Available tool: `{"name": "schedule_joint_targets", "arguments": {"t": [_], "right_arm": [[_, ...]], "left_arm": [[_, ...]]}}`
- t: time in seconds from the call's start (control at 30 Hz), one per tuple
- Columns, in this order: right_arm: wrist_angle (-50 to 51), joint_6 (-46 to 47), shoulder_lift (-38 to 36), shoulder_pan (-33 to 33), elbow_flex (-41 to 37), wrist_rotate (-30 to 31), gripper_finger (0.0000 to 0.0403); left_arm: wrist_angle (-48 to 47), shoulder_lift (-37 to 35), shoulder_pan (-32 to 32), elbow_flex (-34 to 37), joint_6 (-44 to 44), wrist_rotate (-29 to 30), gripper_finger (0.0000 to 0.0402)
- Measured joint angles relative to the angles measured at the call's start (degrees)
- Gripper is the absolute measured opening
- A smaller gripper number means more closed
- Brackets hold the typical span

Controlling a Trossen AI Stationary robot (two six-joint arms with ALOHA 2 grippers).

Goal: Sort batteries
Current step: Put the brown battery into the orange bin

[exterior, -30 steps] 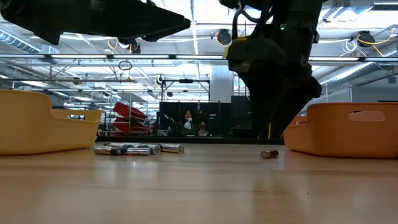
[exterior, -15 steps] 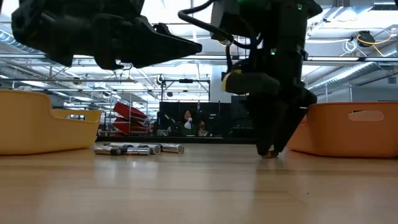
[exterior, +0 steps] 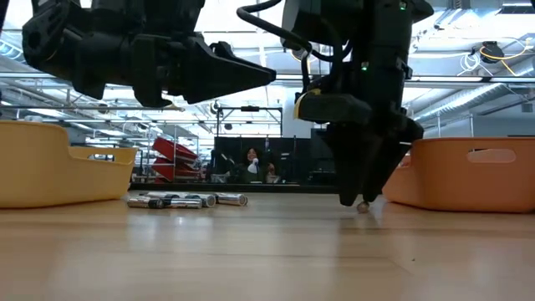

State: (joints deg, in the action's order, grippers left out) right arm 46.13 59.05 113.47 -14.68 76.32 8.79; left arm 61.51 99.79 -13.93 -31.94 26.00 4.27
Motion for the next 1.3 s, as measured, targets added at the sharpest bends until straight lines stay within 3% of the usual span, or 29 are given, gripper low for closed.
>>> {"name": "schedule_joint_targets", "arguments": {"t": [0.4, 0.7, 0.9, 1.3], "right_arm": [[4.1, -2.4, 0.0, 0.1, 2.4, 0.0, 0.0238], [5.5, 3.5, 0.1, 1.1, 2.9, -4.8, 0.0238], [4.9, 2.5, 0.9, 1.9, 2.9, -5.7, 0.0235], [3.7, -4.6, 5.5, 3.7, 3.1, -10.2, 0.0158]], "left_arm": [[0.6, 0.0, 0.2, 0.0, 0.0, 0.0, 0.017], [0.6, 0.0, 0.5, 0.0, -0.2, -0.1, 0.017], [0.5, 0.0, 0.5, 0.0, -1.4, -0.1, 0.017], [0.4, 0.0, 1.3, 0.0, -1.3, -0.5, 0.017]]}}
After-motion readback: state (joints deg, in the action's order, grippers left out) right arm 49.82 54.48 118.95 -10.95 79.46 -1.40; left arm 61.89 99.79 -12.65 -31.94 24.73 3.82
